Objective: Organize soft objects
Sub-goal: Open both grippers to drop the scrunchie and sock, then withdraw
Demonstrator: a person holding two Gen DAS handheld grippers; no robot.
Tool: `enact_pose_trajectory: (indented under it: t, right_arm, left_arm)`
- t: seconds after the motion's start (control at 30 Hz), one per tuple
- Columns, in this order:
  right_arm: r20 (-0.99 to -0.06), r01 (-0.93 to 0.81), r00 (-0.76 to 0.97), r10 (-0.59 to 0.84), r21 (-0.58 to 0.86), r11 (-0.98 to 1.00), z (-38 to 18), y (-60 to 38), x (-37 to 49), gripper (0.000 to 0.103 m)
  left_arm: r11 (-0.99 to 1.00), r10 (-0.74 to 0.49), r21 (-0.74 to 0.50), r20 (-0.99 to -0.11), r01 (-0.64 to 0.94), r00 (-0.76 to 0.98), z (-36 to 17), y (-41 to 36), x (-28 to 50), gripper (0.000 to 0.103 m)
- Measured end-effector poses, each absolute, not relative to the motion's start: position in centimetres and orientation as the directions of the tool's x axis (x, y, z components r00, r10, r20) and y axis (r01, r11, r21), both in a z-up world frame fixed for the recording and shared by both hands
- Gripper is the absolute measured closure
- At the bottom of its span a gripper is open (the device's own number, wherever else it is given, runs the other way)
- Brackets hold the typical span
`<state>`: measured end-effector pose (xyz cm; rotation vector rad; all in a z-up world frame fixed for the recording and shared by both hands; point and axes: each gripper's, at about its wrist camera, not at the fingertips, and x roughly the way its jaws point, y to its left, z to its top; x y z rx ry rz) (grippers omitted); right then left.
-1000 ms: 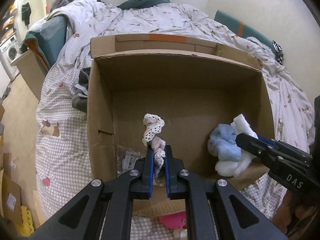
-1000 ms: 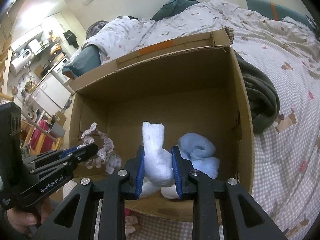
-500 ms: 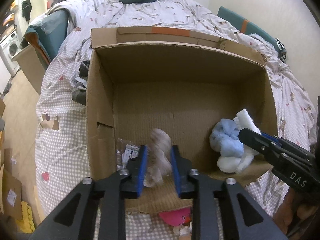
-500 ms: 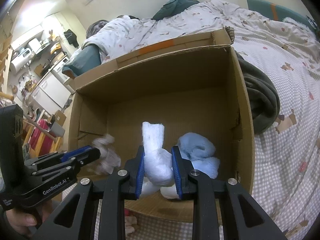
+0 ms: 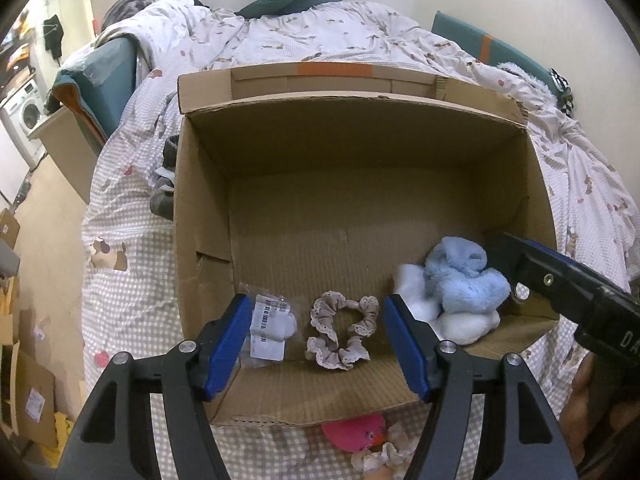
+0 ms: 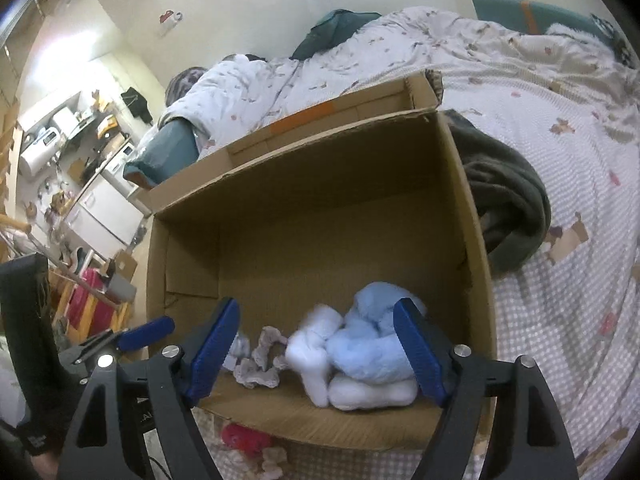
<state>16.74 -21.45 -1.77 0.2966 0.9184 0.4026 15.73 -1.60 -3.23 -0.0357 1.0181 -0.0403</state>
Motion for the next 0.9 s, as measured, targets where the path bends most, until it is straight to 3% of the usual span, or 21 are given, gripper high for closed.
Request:
enact_pose_trajectory:
  t: [0.6, 0.9]
  right_arm:
    - [-0.741, -0.185, 0.514, 0.432, 0.397, 0.899, -2.6, -21.1, 16.6, 0.019]
    - [-0.735, -0.170, 0.542, 0.407, 0.378, 0.910, -1.6, -22.3, 15.3, 0.019]
  left_arm:
    - [0.998, -0.057, -0.056, -0.842, 0.017, 0.537, -2.6, -1.3, 14.4, 0.038]
    - [0.999, 0.030, 0.018, -0.810, -0.027, 0.586, -0.8, -0.1, 11.7, 0.038]
